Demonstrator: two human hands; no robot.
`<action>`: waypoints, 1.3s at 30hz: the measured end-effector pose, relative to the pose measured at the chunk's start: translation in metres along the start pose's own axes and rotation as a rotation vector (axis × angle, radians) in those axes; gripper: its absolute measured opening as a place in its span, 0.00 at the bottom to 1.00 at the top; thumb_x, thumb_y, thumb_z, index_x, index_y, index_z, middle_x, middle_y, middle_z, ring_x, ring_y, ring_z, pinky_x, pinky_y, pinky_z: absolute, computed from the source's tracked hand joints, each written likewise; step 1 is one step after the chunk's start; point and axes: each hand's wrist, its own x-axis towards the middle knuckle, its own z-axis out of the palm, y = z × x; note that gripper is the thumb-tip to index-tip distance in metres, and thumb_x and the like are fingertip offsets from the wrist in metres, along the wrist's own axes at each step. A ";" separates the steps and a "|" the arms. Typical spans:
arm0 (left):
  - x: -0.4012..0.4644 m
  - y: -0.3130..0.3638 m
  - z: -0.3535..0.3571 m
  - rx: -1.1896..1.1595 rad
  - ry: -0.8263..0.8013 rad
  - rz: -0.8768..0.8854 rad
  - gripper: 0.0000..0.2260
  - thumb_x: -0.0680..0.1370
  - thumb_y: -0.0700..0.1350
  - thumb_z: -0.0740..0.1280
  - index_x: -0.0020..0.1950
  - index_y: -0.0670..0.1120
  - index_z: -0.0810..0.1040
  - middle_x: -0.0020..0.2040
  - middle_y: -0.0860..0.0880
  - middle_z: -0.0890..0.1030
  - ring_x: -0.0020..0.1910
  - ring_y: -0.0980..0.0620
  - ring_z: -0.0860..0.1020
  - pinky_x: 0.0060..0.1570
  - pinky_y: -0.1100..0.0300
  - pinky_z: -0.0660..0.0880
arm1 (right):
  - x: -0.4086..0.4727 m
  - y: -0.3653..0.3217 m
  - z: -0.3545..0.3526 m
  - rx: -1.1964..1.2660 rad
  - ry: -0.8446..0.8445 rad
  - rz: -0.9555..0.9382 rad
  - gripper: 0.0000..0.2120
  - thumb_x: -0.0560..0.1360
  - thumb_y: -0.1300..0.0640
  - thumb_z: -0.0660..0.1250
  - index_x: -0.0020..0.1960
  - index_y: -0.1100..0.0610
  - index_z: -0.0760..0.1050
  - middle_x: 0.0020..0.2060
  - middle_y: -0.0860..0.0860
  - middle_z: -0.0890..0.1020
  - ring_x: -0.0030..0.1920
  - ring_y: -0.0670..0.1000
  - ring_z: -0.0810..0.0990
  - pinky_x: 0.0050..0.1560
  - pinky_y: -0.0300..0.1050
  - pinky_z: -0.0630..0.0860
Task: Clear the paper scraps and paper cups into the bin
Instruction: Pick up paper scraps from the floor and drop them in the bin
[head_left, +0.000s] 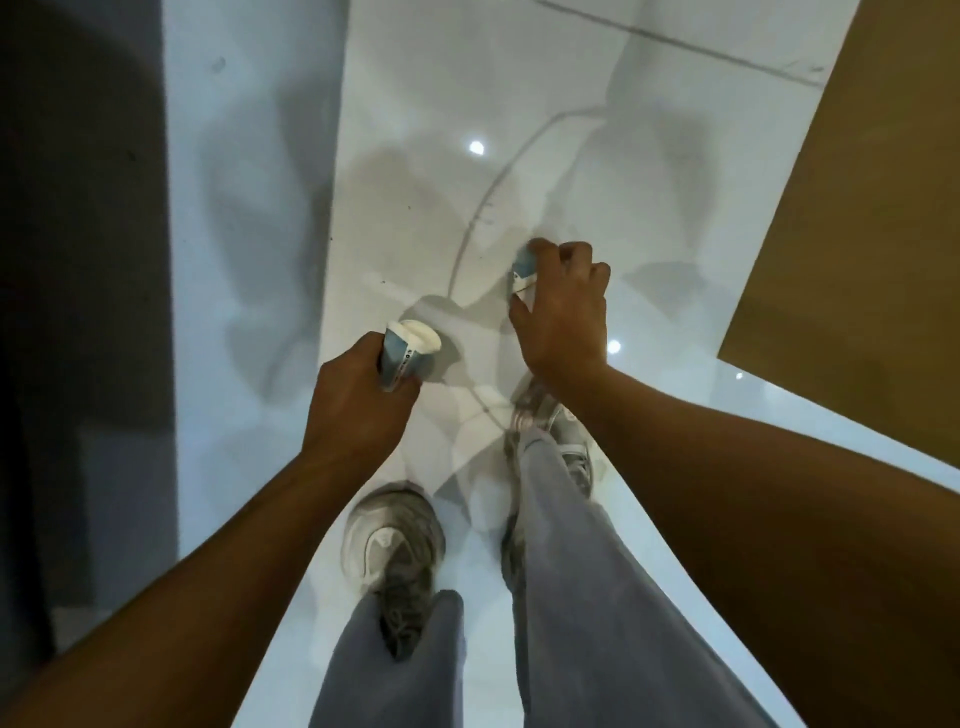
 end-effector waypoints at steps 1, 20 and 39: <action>-0.005 0.002 0.000 -0.008 -0.006 -0.009 0.05 0.76 0.46 0.69 0.47 0.49 0.73 0.36 0.59 0.74 0.34 0.61 0.73 0.31 0.72 0.65 | -0.006 0.002 -0.004 0.004 -0.036 -0.015 0.26 0.76 0.52 0.68 0.71 0.53 0.65 0.63 0.56 0.69 0.61 0.57 0.67 0.59 0.50 0.73; -0.284 0.183 -0.255 0.049 -0.012 -0.006 0.11 0.79 0.47 0.64 0.59 0.45 0.73 0.58 0.46 0.78 0.53 0.48 0.78 0.57 0.58 0.75 | -0.237 -0.178 -0.379 0.190 -0.147 -0.128 0.23 0.77 0.53 0.66 0.71 0.48 0.65 0.67 0.51 0.67 0.67 0.53 0.67 0.64 0.45 0.73; -0.582 0.173 -0.289 -0.510 0.474 -0.436 0.20 0.78 0.48 0.66 0.70 0.50 0.68 0.65 0.48 0.75 0.61 0.47 0.76 0.63 0.55 0.71 | -0.451 -0.251 -0.510 -0.159 -0.337 -0.659 0.25 0.76 0.50 0.69 0.70 0.50 0.66 0.67 0.52 0.70 0.63 0.54 0.73 0.64 0.46 0.74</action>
